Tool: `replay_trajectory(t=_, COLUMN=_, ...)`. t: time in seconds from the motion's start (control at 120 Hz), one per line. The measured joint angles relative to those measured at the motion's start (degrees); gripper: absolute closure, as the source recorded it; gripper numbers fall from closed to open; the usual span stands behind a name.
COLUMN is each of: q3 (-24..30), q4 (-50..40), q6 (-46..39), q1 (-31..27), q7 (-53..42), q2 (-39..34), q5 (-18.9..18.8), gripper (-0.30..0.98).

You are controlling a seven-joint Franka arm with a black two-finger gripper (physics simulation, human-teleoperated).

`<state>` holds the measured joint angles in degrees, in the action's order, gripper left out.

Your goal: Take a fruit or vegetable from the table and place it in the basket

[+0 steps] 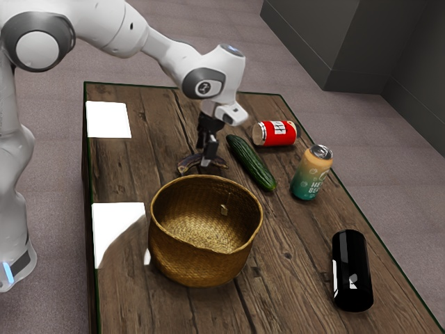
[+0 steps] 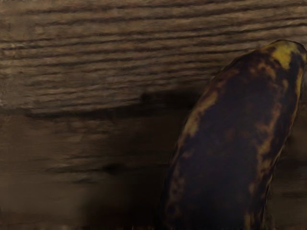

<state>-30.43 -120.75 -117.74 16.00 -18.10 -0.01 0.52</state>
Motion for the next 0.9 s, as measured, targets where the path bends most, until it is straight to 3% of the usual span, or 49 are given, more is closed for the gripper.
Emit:
replay_trajectory(t=0.117, q3=0.3, q4=3.4, q6=1.0, q1=-2.7, q7=-0.2, q2=2.6, q5=0.0, gripper=0.04)
replay_trajectory(t=0.425, q3=0.7, q4=6.1, q6=3.9, q1=-2.0, q7=-0.7, q2=3.9, q5=-1.5, gripper=0.46)
replay_trajectory(t=0.8, q3=0.9, q4=15.3, q6=16.7, q1=0.2, q7=-0.8, q2=2.7, q5=-2.7, gripper=0.49)
replay_trajectory(t=0.9, q3=4.8, q4=16.0, q6=18.3, q1=-2.5, q7=-0.8, q2=1.2, q5=-3.1, gripper=0.49)
